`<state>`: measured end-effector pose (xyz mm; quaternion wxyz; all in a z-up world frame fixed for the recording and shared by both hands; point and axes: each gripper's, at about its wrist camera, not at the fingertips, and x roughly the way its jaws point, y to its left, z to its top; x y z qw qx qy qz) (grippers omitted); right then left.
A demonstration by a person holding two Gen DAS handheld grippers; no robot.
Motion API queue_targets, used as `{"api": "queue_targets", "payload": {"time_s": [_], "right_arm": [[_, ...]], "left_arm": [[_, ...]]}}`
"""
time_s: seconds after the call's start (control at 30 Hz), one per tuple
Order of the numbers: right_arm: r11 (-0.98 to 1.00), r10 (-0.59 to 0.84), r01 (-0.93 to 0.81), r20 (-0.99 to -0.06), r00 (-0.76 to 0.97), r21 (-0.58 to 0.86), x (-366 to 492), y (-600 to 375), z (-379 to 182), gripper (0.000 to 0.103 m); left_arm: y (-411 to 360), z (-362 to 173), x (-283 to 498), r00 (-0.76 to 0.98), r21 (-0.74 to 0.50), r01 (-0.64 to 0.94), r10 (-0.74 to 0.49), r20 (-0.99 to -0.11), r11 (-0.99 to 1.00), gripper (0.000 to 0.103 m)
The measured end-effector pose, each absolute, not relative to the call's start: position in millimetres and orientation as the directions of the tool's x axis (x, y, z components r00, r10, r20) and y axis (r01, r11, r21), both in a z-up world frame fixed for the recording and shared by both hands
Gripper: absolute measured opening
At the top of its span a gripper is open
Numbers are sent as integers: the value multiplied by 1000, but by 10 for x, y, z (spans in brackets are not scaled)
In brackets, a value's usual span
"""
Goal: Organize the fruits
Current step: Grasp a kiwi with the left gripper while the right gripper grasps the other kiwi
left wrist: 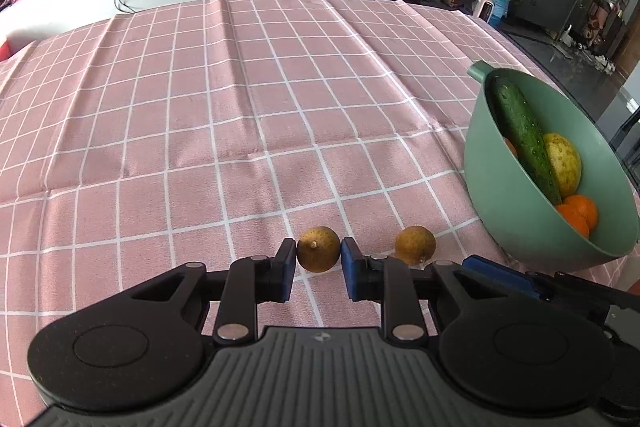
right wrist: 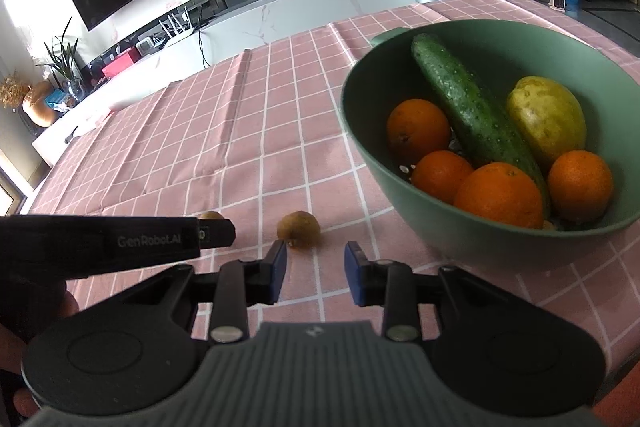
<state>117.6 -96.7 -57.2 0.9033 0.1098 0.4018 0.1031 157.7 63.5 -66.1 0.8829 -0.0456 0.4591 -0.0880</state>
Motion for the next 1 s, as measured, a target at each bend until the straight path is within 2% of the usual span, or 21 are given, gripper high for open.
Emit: {"api": "queue_targets", "payload": {"time_s": [0.57,0.7,0.77,1.0], "right_arm": [[970,224,-90,-687,691,226,1315,-750,-645,30],[970,230,-103,-685,691,222,1332,-721,-658,27],[967,245,-120,-681,690,226,1336,-716,-672,21],[963,262,-147,-672,692,224,1311,-743,-667,21]], "left_arm": [[733,-676,1605,565,-138,69,-153,-811,988,27],[764,-670,1605,568,-143,59,-151,-809,988,27],[776,-660,1601,572,-143,55,-148,-807,988,27],[780,-631,1580,580,-144,54,-149,-801,988,27]]}}
